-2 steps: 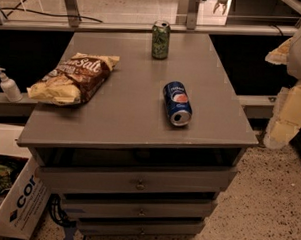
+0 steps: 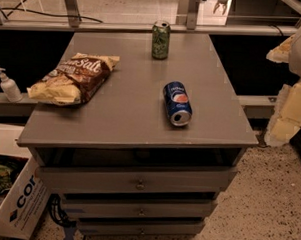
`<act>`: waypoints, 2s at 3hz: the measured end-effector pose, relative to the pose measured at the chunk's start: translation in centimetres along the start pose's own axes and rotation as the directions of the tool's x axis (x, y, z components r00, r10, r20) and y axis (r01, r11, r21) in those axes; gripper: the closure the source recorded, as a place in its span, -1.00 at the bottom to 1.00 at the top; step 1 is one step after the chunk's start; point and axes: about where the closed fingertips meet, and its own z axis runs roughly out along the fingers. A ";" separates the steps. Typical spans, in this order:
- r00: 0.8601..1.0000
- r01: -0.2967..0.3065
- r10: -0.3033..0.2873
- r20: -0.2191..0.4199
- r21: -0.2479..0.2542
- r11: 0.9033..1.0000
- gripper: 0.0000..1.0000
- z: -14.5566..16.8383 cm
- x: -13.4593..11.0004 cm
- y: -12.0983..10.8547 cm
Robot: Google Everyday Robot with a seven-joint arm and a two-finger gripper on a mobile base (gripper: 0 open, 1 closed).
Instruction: Move green can near pepsi can
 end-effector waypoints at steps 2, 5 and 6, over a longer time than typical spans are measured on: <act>0.996 -0.050 0.043 0.076 0.082 0.995 -1.00 3.2 0.4 -7.3; 0.943 -0.239 0.189 0.273 0.165 0.957 -1.00 9.9 -3.2 -18.6; 0.922 -0.255 0.191 0.337 0.156 0.954 -1.00 11.4 -6.2 -20.1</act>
Offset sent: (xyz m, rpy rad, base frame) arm 0.1433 -0.0347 -0.0271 0.1132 -0.1674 -0.1327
